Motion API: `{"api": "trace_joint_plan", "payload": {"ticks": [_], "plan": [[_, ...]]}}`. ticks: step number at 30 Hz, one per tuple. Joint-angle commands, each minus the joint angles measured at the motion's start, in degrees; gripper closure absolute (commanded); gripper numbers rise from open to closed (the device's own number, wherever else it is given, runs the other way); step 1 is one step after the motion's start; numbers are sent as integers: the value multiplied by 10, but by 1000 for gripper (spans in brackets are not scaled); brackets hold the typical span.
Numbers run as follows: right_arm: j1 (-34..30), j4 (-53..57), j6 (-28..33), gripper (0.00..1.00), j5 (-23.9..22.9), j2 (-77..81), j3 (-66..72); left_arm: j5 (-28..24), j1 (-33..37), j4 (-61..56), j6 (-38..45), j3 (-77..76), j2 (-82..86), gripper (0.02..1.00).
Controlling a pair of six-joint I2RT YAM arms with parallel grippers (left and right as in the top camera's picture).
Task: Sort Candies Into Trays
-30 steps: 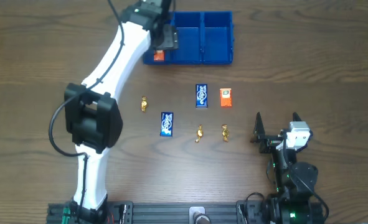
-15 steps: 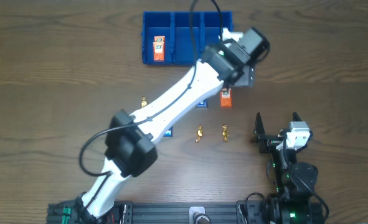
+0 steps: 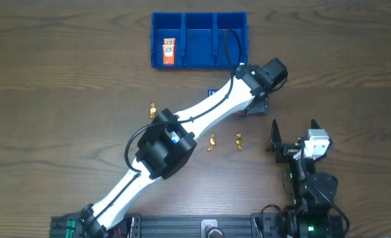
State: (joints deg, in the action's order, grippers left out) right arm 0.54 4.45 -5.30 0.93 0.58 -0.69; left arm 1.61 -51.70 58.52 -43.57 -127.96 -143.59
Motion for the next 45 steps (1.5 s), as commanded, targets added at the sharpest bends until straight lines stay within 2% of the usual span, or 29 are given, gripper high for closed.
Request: {"api": "trace_joint_plan", "payload": {"ticks": [1,5,13,19,36,45], "plan": [[-3,2,9,3,5,-4,2,-2,4,2,-9,-3,-9,183],[-3,2,9,3,5,-4,2,-6,13,-2,-19,-3,-24,194],[-3,2,9,3,5,-4,2,-7,19,-3,-30,-3,-29,316],[-3,2,9,3,5,-4,2,-6,19,-3,-30,-3,-30,373],[-3,2,9,3,5,-4,2,-11,19,-3,-30,-3,-40,437],[-3,2,9,3,5,-4,2,-15,19,-10,-30,-3,-49,619]]}}
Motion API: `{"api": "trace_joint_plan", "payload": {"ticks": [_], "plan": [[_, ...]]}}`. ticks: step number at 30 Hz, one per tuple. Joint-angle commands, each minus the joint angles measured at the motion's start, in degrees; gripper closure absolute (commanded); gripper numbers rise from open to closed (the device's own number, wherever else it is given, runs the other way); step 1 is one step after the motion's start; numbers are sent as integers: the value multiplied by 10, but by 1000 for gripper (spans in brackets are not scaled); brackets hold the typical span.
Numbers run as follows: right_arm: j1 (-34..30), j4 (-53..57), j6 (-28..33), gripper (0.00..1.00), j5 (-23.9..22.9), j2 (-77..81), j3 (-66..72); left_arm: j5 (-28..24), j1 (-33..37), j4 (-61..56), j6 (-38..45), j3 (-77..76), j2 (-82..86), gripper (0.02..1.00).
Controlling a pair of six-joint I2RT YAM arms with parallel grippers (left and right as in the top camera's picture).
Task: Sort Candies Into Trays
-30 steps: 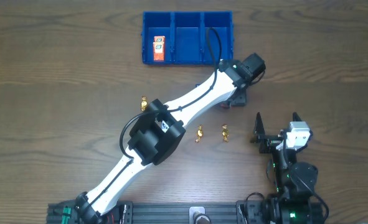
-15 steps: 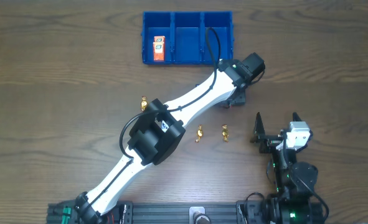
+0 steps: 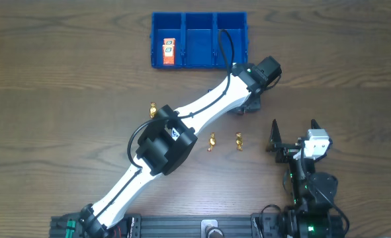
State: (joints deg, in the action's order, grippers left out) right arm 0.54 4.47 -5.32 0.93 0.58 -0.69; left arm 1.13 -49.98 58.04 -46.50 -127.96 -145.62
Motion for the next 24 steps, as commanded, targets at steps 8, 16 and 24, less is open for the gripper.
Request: {"api": "trace_joint_plan", "payload": {"ticks": [8,16,24], "plan": [[-3,2,9,3,5,-4,2,12,3,-3,3,-19,4,643],[-3,1,9,3,5,-4,2,104,57,19,72,-21,165,636],[-3,2,9,3,5,-4,2,92,189,21,169,-21,227,649]]}}
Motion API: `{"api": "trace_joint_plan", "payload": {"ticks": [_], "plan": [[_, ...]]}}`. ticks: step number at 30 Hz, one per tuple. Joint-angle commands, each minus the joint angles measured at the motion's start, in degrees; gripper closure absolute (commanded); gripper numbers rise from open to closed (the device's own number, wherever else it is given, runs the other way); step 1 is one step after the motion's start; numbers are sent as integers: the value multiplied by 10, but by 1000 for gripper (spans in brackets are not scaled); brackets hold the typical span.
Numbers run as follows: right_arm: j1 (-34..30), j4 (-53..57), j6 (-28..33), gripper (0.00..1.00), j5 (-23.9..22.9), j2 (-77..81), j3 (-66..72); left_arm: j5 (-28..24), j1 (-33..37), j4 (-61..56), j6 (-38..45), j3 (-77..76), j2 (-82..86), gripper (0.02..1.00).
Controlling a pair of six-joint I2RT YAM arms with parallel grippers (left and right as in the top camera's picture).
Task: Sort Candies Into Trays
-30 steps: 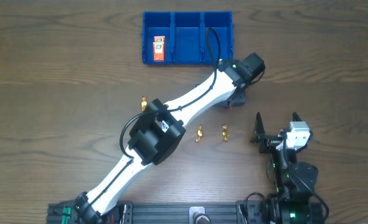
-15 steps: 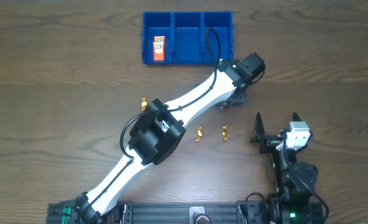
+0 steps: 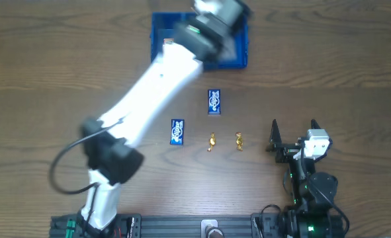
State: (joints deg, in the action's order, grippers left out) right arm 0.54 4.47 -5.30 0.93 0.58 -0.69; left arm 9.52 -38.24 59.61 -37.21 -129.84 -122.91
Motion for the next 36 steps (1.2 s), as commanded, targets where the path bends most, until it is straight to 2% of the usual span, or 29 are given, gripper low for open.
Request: {"api": "trace_joint_plan", "payload": {"ticks": [1,6,16,36], "plan": [[-3,2,9,3,5,-4,2,0,86,5,85,-2,-1,652],[-3,2,9,3,5,-4,2,-34,137,0,132,-2,-24,658],[-3,2,9,3,5,-4,2,-56,167,-1,205,-2,-98,660],[-3,2,9,3,5,-4,2,-81,188,-25,220,-2,-131,645]]}}
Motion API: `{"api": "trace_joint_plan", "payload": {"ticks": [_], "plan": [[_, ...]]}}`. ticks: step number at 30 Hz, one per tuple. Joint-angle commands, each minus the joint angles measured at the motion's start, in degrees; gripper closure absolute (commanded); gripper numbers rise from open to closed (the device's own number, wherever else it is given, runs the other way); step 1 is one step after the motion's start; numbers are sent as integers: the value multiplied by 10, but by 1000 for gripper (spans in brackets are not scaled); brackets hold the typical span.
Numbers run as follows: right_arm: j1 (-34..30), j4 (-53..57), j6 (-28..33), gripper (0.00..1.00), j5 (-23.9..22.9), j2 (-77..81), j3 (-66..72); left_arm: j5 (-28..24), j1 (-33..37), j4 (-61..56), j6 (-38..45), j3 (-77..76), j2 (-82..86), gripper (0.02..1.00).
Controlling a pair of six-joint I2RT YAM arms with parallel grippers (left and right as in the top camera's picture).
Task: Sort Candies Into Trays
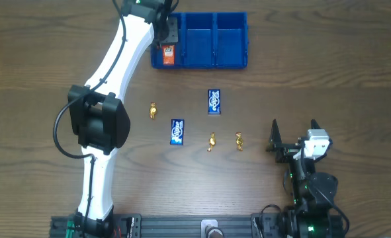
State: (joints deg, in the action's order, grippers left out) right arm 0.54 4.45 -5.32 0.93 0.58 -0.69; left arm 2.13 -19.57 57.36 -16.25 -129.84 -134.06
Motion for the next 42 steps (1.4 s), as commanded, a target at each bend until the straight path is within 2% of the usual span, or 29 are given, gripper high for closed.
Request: {"api": "trace_joint_plan", "payload": {"ticks": [1,5,9,11,13,14,15,21,25,30,33,35,42], "plan": [[-3,2,9,3,5,-4,2,-9,2,-3,10,-2,-21,643],[-3,2,9,3,5,-4,2,-18,2,-7,10,-2,-26,632],[-3,2,9,3,5,-4,2,-18,2,-7,10,-1,-26,560],[-3,2,9,3,5,-4,2,-17,2,-7,10,-2,-26,417],[-3,2,9,3,5,-4,2,-17,2,-8,10,-2,-24,218],[-3,2,9,3,5,-4,2,-16,2,-8,10,-1,-20,71],[-3,2,9,3,5,-4,2,-15,2,-9,10,-1,-10,18],[-3,2,9,3,5,-4,2,30,-11,-70,10,72,138,20],[-3,2,9,3,5,-4,2,30,-6,-193,8,255,322,20],[-3,2,9,3,5,-4,2,62,1,-349,33,520,582,18],[-3,2,9,3,5,-4,2,52,14,-423,80,643,712,20],[-3,2,9,3,5,-4,2,26,36,-474,100,733,805,20],[-3,2,9,5,5,-4,2,-37,123,-590,105,1011,1100,20]]}}
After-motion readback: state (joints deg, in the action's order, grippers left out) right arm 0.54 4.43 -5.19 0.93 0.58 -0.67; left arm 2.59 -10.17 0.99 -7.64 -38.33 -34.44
